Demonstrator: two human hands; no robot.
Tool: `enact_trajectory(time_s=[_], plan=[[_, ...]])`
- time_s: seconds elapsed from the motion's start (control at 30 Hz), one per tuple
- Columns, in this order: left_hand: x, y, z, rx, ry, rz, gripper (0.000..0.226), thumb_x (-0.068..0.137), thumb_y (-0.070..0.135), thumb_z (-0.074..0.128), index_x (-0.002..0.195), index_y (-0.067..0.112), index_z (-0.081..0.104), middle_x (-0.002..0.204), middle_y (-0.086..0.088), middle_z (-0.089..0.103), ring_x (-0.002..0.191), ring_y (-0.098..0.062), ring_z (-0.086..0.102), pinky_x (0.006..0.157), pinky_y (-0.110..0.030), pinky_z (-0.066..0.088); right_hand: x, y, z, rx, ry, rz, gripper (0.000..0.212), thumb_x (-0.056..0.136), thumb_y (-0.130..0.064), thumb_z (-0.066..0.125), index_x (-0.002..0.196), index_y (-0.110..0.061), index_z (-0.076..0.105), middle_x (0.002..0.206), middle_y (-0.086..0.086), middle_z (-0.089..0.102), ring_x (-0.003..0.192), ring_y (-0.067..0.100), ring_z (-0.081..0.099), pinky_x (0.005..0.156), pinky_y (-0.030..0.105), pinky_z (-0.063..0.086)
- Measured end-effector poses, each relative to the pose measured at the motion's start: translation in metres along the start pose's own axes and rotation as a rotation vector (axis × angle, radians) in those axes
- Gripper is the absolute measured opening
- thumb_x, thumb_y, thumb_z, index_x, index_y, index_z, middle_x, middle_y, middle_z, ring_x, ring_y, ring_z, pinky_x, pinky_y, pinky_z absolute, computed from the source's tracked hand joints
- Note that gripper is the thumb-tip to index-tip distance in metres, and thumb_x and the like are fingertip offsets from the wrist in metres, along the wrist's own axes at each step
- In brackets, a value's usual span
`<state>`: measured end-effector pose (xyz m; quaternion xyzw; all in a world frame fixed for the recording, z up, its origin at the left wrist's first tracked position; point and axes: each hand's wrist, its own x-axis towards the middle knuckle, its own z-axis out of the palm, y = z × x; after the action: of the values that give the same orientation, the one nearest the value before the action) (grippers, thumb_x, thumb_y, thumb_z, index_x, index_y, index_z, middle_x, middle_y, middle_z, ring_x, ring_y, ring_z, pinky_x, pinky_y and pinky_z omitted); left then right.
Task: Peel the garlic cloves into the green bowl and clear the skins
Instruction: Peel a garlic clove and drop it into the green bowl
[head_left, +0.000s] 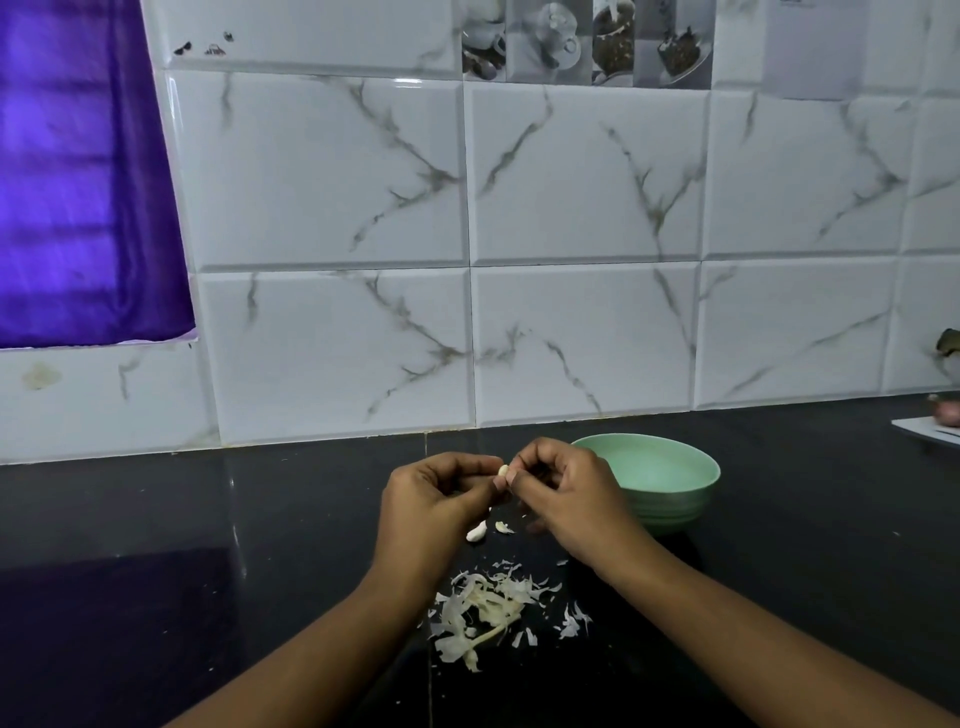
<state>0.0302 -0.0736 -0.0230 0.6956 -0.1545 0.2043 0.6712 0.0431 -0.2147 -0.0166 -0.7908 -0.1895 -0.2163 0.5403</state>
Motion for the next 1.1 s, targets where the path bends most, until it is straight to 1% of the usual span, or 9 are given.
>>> enact_trajectory(time_s=[0.13,0.3,0.37,0.47,0.57,0.7,0.87,0.97,1.1], plan=[[-0.001,-0.001,0.002,-0.073,-0.019,-0.049,0.011,0.077,0.001,0.074,0.084,0.009,0.074,0.073,-0.015,0.073,0.070,-0.019,0.070,0.068,-0.034,0.053,-0.001,-0.005,-0.001,-0.001,0.006,0.045,0.013,0.076,-0.024,0.070,0.072,-0.013,0.065,0.063,0.004,0.065,0.059,0.014,0.057,0.062,0.050,0.055],[-0.001,0.001,0.005,-0.234,-0.037,-0.180,0.015,0.080,-0.005,0.068,0.090,0.005,0.072,0.079,-0.018,0.072,0.071,-0.022,0.066,0.072,-0.035,0.047,0.002,-0.005,-0.001,-0.062,0.033,0.063,0.012,0.074,-0.021,0.071,0.067,-0.013,0.064,0.056,-0.005,0.064,0.056,0.006,0.056,0.062,0.043,0.057],[-0.002,0.000,0.005,-0.247,-0.055,-0.210,0.016,0.082,-0.004,0.066,0.094,0.005,0.071,0.080,-0.017,0.073,0.070,-0.018,0.068,0.068,-0.031,0.049,0.002,-0.004,-0.002,-0.085,0.026,0.075,0.012,0.074,-0.020,0.070,0.067,-0.013,0.064,0.055,-0.004,0.064,0.055,0.008,0.057,0.061,0.042,0.058],[-0.002,0.000,0.006,-0.234,-0.096,-0.246,0.017,0.084,-0.003,0.064,0.097,0.006,0.072,0.078,-0.011,0.074,0.069,-0.012,0.069,0.063,-0.022,0.053,0.003,-0.004,-0.005,-0.046,-0.021,0.116,0.014,0.077,-0.015,0.065,0.064,-0.011,0.061,0.060,0.005,0.065,0.058,0.018,0.061,0.057,0.040,0.059],[-0.001,-0.003,0.007,-0.246,-0.111,-0.300,0.015,0.085,0.000,0.063,0.095,0.006,0.073,0.074,-0.009,0.072,0.065,-0.009,0.067,0.060,-0.018,0.053,0.003,-0.005,-0.006,0.088,-0.087,0.208,0.022,0.083,-0.011,0.058,0.061,-0.013,0.056,0.056,0.003,0.056,0.050,0.010,0.053,0.048,0.028,0.051],[0.000,-0.003,0.005,-0.317,-0.097,-0.370,0.013,0.085,0.002,0.062,0.094,0.005,0.070,0.073,-0.009,0.071,0.064,-0.010,0.068,0.055,-0.019,0.054,0.002,-0.007,-0.008,0.198,-0.193,0.309,0.026,0.089,-0.009,0.052,0.062,-0.012,0.053,0.055,0.002,0.051,0.045,0.008,0.046,0.048,0.026,0.048],[0.006,-0.003,-0.003,-0.401,-0.021,-0.415,0.013,0.089,0.000,0.056,0.092,0.004,0.068,0.070,-0.008,0.068,0.062,-0.014,0.069,0.055,-0.025,0.057,0.006,-0.007,-0.016,0.274,-0.148,0.347,0.026,0.086,-0.006,0.050,0.062,-0.011,0.056,0.057,0.003,0.049,0.047,0.012,0.046,0.050,0.029,0.049],[0.008,-0.003,-0.006,-0.386,-0.019,-0.417,0.013,0.090,0.001,0.054,0.091,0.005,0.067,0.072,-0.006,0.070,0.064,-0.016,0.070,0.056,-0.028,0.057,0.006,-0.007,-0.018,0.199,-0.195,0.308,0.021,0.088,-0.008,0.054,0.070,-0.009,0.066,0.063,0.003,0.060,0.050,0.010,0.050,0.049,0.027,0.048],[0.008,-0.001,-0.009,-0.326,-0.038,-0.409,0.015,0.091,0.003,0.053,0.088,0.007,0.068,0.073,-0.005,0.068,0.060,-0.016,0.068,0.053,-0.029,0.056,0.005,-0.004,-0.021,0.023,-0.408,0.236,0.014,0.089,-0.017,0.062,0.087,-0.008,0.073,0.078,0.000,0.068,0.061,0.005,0.056,0.051,0.025,0.049]])
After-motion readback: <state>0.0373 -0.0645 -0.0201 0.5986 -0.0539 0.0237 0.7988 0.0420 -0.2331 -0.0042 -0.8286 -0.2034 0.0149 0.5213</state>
